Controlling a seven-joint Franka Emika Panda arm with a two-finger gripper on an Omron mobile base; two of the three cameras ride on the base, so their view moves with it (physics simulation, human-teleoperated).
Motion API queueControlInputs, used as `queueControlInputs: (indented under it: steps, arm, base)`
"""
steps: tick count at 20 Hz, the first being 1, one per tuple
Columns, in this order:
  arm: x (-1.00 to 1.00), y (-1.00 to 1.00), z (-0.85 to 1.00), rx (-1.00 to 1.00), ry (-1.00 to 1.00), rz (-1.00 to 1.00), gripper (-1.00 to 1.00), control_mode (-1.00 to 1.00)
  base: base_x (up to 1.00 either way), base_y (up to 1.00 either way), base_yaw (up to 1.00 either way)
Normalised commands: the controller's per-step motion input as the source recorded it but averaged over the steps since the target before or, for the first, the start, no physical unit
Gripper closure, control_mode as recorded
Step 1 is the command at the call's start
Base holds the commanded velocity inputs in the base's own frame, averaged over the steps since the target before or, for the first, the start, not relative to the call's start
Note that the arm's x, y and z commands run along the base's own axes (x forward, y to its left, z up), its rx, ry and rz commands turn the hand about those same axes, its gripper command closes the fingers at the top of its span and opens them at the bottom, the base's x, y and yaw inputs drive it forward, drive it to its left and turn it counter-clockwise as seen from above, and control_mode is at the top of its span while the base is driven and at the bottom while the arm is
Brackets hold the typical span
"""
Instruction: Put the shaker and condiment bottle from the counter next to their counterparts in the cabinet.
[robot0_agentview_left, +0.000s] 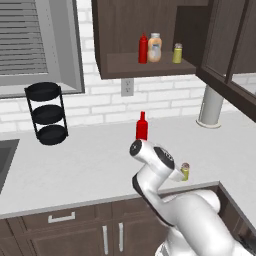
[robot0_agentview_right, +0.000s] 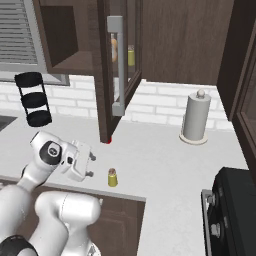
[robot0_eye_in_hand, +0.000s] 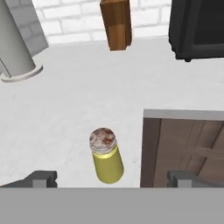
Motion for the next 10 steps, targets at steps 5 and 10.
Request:
queueControlInputs:
  steps: [5,10]
  arm:
    - [0.1,-0.18,-0.29,0.0,0.0,-0.01,-1.0,-1.0]
    - [0.05,-0.19,-0.24,0.0,0.0,0.0,-1.0,-1.0]
  base:
    - [0.0,0.0,0.0]
    - [0.0,0.0,0.0]
